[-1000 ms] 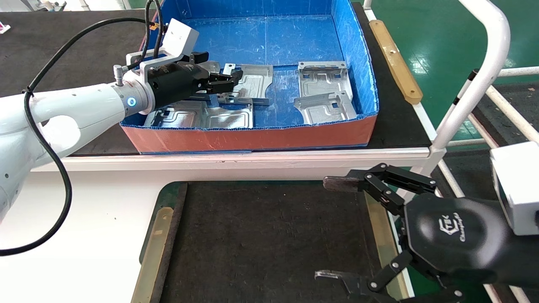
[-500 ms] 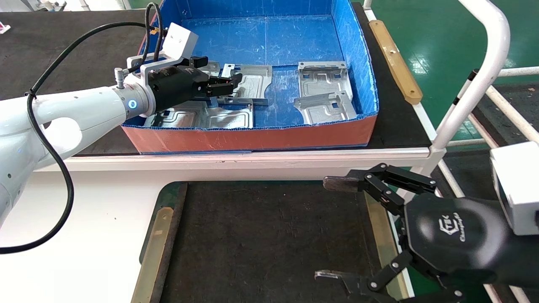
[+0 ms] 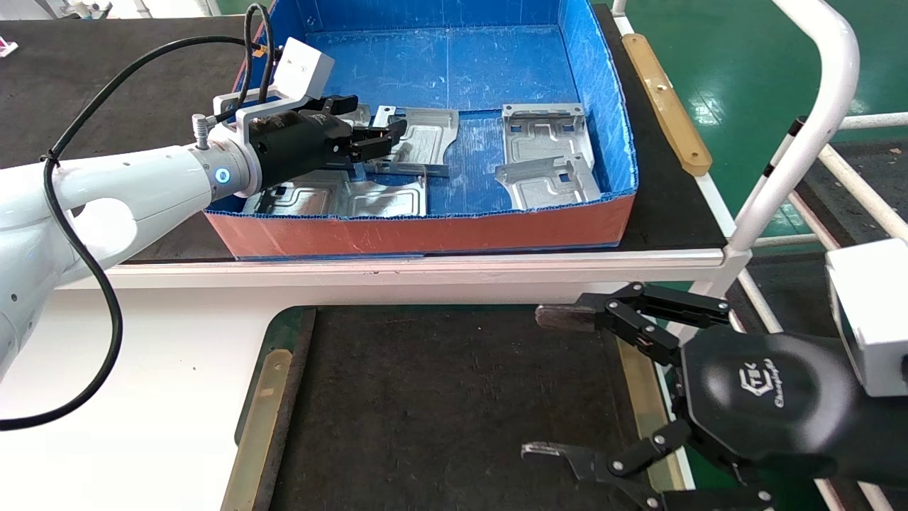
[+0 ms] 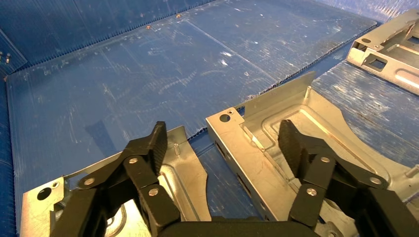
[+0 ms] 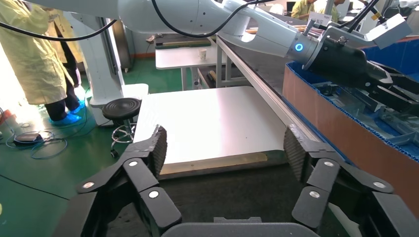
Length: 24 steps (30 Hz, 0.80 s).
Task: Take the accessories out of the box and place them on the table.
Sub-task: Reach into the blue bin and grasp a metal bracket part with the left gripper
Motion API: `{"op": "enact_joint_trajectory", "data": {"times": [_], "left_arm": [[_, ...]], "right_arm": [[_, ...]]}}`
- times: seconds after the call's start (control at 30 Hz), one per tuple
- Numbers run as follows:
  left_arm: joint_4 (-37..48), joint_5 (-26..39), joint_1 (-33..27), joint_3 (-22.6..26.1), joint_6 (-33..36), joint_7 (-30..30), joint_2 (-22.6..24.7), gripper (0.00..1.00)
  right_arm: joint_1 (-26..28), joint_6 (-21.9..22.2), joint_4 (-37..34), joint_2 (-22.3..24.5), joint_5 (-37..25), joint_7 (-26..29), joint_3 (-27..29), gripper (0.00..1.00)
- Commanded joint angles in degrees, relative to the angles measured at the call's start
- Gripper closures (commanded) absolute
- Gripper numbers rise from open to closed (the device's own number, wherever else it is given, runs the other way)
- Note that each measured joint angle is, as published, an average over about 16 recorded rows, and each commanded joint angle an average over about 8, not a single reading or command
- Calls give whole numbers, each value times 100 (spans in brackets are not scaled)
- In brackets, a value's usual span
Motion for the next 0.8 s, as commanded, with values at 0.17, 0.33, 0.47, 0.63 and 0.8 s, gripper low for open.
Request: {"op": "enact_joint_trajectory", "data": {"times": [0.17,0.33,0.47,0.63,0.8], "left_arm": [[-12,-1,3,-1,4,2,-4,100],[-18,-1,5,-1,5,5,-6,100],[-19,-2,6,-1,6,6,-7,100],[-22,-3,8,-1,7,8,-9,100],[-22,-3,8,0,8,8,-11,100]], "right_arm": [[0,0,0,0,0,0,0,100],[0,0,0,0,0,0,0,100],[0,0,0,0,0,0,0,100],[0,0,0,0,0,0,0,100],[0,0,0,0,0,0,0,100]]}}
